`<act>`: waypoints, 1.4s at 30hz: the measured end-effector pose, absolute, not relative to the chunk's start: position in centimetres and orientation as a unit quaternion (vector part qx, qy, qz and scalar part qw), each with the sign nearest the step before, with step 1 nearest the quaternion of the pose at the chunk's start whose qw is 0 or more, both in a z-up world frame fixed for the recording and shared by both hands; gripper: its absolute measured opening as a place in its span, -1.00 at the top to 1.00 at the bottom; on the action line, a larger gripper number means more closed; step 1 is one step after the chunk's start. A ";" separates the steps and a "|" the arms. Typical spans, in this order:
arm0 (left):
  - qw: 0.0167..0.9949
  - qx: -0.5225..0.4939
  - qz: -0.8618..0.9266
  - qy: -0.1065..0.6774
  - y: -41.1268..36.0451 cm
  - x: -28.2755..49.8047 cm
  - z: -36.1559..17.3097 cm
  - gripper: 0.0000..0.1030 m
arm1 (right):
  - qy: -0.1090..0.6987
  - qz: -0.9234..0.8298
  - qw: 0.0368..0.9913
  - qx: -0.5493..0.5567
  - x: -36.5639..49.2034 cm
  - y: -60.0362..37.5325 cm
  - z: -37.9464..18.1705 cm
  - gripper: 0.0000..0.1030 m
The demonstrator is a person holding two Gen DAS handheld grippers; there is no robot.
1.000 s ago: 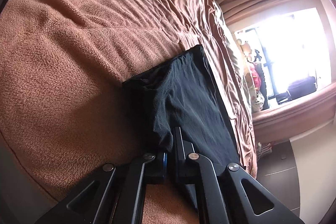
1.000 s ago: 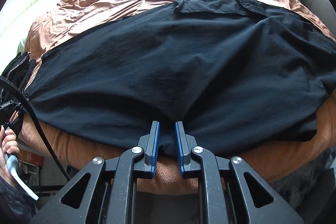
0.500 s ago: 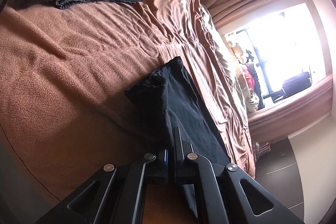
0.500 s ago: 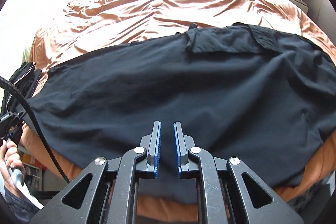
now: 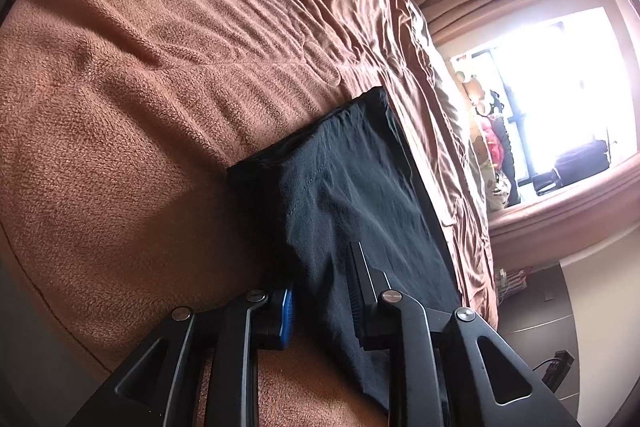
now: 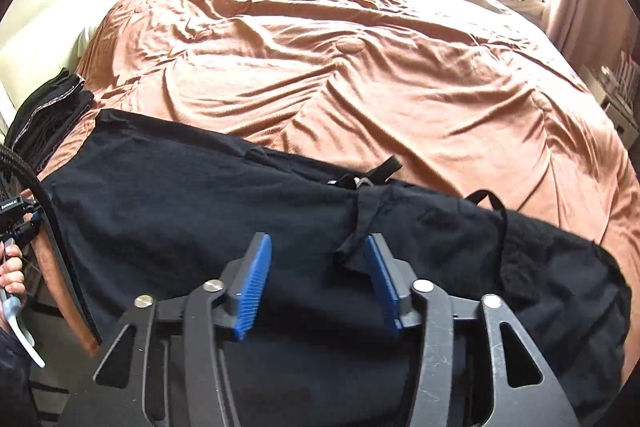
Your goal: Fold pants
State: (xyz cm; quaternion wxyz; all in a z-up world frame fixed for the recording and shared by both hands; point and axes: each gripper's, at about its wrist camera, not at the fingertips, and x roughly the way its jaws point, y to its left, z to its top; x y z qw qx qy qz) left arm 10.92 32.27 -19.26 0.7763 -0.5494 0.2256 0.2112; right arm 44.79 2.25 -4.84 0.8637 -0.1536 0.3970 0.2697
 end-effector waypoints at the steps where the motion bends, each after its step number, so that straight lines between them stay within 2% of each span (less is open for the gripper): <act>1: 0.776 -0.549 0.212 0.225 32.3 10.9 -19.2 0.55 | 0.391 0.271 0.864 -0.163 45.1 2.3 -4.8 -0.06; 11: 0.778 -0.544 0.214 0.232 32.3 11.2 -19.2 0.48 | 0.398 0.308 0.832 -0.234 50.2 3.7 -6.4 -0.06; 20: 0.780 -0.534 0.223 0.237 32.3 11.7 -19.2 0.48 | 0.421 0.322 0.791 -0.306 53.7 6.5 -10.6 -0.06; 24: 0.781 -0.532 0.225 0.239 32.3 12.0 -19.2 0.48 | 0.438 0.329 0.780 -0.302 54.8 7.0 -11.7 -0.04; 25: 0.781 -0.532 0.225 0.239 32.3 11.9 -19.2 0.48 | 0.440 0.331 0.778 -0.302 54.9 7.0 -11.8 0.03; 30: 0.780 -0.533 0.225 0.238 32.5 12.1 -19.2 0.48 | 0.425 0.336 0.779 -0.316 54.1 7.5 -10.8 0.80; 36: 0.780 -0.532 0.228 0.238 32.9 12.2 -19.1 0.48 | 0.402 0.311 0.797 -0.328 54.1 8.4 -9.8 0.91; 42: 0.779 -0.534 0.226 0.240 33.2 12.3 -19.2 0.48 | 0.392 0.279 0.819 -0.312 54.8 9.1 -9.3 0.91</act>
